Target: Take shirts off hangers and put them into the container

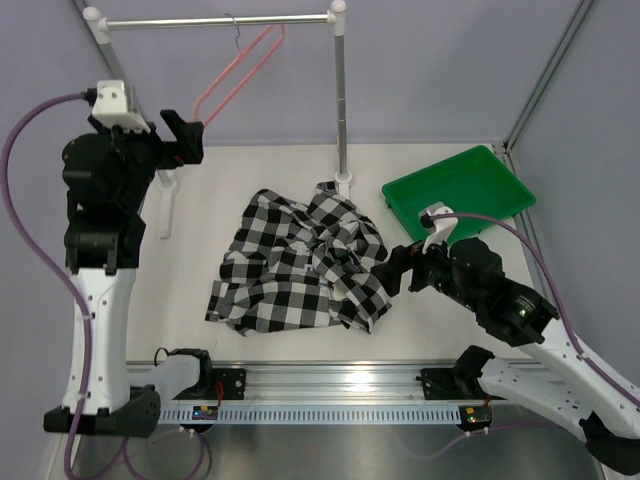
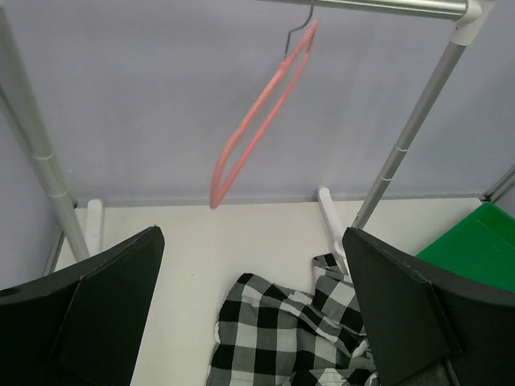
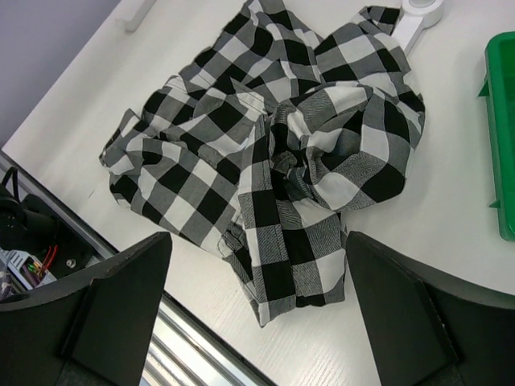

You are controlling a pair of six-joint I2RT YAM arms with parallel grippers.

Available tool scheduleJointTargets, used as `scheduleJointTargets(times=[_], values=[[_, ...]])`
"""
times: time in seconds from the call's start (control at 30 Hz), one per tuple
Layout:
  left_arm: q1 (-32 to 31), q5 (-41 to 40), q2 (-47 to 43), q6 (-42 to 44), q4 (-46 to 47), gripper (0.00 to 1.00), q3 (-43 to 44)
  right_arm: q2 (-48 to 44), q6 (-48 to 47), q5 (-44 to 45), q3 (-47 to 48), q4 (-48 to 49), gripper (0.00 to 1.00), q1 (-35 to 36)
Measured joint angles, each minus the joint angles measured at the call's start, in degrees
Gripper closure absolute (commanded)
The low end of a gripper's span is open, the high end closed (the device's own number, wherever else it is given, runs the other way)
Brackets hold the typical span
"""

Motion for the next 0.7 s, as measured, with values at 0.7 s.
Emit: scheduleJointTargets(times=[0.7], values=[[-4.2,-4.8,-40.8,-3.5,-9.5,0.01,-47.6,38.0,4.7,3.0,4.0,9.7,0.01,0.0]])
